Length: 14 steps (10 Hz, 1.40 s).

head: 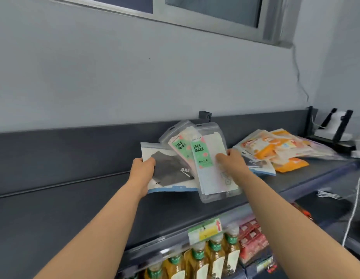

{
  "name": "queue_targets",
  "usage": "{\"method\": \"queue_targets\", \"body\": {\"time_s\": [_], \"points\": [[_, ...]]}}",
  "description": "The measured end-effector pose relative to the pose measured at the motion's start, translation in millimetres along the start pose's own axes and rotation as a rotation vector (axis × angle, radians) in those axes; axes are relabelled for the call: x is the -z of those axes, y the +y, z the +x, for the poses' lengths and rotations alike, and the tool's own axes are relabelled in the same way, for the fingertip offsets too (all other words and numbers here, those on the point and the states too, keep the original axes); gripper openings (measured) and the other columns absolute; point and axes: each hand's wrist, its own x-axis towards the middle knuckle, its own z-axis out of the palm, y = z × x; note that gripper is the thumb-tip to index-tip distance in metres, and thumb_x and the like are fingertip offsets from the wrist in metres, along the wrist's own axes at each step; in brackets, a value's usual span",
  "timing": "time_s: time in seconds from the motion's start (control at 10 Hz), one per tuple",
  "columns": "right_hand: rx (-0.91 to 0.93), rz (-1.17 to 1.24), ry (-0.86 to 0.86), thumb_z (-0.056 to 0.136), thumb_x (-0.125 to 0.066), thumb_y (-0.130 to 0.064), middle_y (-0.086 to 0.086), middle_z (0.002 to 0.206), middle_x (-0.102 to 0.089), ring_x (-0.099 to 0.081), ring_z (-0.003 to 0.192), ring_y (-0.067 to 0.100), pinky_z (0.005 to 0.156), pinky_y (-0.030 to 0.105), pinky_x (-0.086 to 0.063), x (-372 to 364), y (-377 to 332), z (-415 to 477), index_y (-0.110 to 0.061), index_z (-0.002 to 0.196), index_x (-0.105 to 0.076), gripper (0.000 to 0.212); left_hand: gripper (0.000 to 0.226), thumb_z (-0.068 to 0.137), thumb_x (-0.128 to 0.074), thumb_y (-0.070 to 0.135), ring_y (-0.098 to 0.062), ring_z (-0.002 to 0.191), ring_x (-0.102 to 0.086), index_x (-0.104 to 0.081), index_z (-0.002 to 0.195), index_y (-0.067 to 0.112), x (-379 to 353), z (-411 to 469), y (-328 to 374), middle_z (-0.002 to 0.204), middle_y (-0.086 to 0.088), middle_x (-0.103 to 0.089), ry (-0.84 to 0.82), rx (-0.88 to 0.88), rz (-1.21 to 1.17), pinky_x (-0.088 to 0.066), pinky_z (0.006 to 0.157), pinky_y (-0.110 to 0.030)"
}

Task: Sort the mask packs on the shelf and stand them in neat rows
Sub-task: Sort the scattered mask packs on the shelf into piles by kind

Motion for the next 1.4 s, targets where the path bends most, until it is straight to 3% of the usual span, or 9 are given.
{"method": "queue_targets", "body": {"time_s": [0.2, 0.4, 0.6, 0.7, 0.8, 0.9, 1.0, 1.2, 1.4], "points": [[0.022, -0.011, 0.079, 0.095, -0.047, -0.015, 0.007, 0.109, -0.058, -0.055, 0.085, 0.02, 0.055, 0.025, -0.039, 108, 23, 47, -0.004, 0.117, -0.047, 0.024, 0.027, 0.09, -0.045, 0.001, -0.025, 0.084, -0.063, -0.059, 0.113, 0.0, -123, 13, -4, 0.104, -0.012, -0.066, -0.056, 0.036, -0.04, -0.051, 0.063, -0.027], [0.017, -0.032, 0.126, 0.096, -0.045, -0.01, 0.011, 0.11, -0.059, -0.056, 0.092, 0.027, 0.062, 0.03, -0.045, 189, 48, 98, -0.002, 0.122, -0.049, 0.028, 0.031, 0.09, -0.047, -0.001, -0.024, 0.088, -0.058, -0.055, 0.121, -0.002, -225, 32, -10, 0.115, -0.016, -0.063, -0.084, 0.028, -0.002, -0.045, 0.061, -0.026], [-0.046, -0.061, 0.145, 0.096, -0.046, -0.015, 0.008, 0.111, -0.054, -0.053, 0.097, 0.027, 0.075, 0.035, -0.043, 227, 73, 147, -0.002, 0.129, -0.044, 0.036, 0.044, 0.09, -0.049, 0.008, -0.02, 0.066, -0.042, -0.04, 0.128, -0.012, -295, 55, -21, 0.079, -0.009, -0.048, -0.049, 0.114, 0.126, -0.039, 0.059, -0.027], [-0.057, -0.052, 0.164, 0.096, -0.045, -0.014, 0.01, 0.112, -0.057, -0.053, 0.095, 0.026, 0.077, 0.036, -0.046, 238, 79, 172, -0.002, 0.127, -0.046, 0.034, 0.046, 0.098, -0.046, 0.011, -0.025, 0.09, -0.047, -0.023, 0.128, -0.015, -322, 65, -26, 0.097, -0.012, -0.048, -0.027, 0.2, 0.281, -0.042, 0.078, -0.031], [-0.066, -0.062, 0.173, 0.095, -0.046, -0.014, 0.015, 0.115, -0.06, -0.059, 0.102, 0.031, 0.091, 0.043, -0.051, 243, 82, 192, -0.006, 0.116, -0.05, 0.023, 0.076, 0.093, -0.06, 0.021, -0.035, 0.127, -0.039, -0.011, 0.148, 0.001, -332, 69, -23, 0.145, -0.021, -0.029, -0.011, 0.174, 0.57, -0.038, 0.106, -0.04], [-0.078, -0.04, 0.177, 0.094, -0.046, -0.012, 0.014, 0.105, -0.061, -0.06, 0.093, 0.03, 0.081, 0.04, -0.053, 249, 83, 216, -0.004, 0.114, -0.05, 0.022, 0.073, 0.089, -0.065, 0.029, -0.036, 0.123, -0.044, -0.026, 0.145, 0.005, -340, 87, -19, 0.145, -0.021, -0.032, -0.088, 0.107, 0.673, -0.042, 0.102, -0.04], [-0.048, -0.027, 0.21, 0.095, -0.045, -0.009, 0.006, 0.081, -0.051, -0.046, 0.066, 0.017, 0.053, 0.026, -0.034, 260, 80, 236, -0.004, 0.109, -0.049, 0.015, 0.067, 0.091, -0.061, 0.027, -0.033, 0.129, -0.043, -0.031, 0.147, 0.006, -358, 100, -8, 0.147, -0.016, -0.039, -0.151, -0.02, 0.571, -0.038, 0.097, -0.034], [-0.125, -0.053, 0.259, 0.093, -0.044, -0.007, 0.005, 0.076, -0.037, -0.033, 0.065, 0.017, 0.057, 0.027, -0.027, 294, 97, 284, -0.006, 0.093, -0.038, 0.006, 0.055, 0.095, -0.058, 0.022, -0.025, 0.133, -0.043, -0.04, 0.146, 0.009, -422, 105, 6, 0.147, -0.008, -0.043, -0.225, -0.135, 0.408, -0.036, 0.097, -0.03], [-0.139, -0.09, 0.315, 0.09, -0.05, -0.009, 0.011, 0.084, -0.051, -0.048, 0.084, 0.024, 0.073, 0.032, -0.042, 357, 127, 329, -0.009, 0.074, -0.048, 0.016, 0.044, 0.096, -0.054, 0.019, -0.022, 0.121, -0.051, -0.05, 0.14, 0.012, -488, 111, 9, 0.142, -0.005, -0.049, -0.185, -0.219, 0.363, -0.041, 0.088, -0.027]]}}
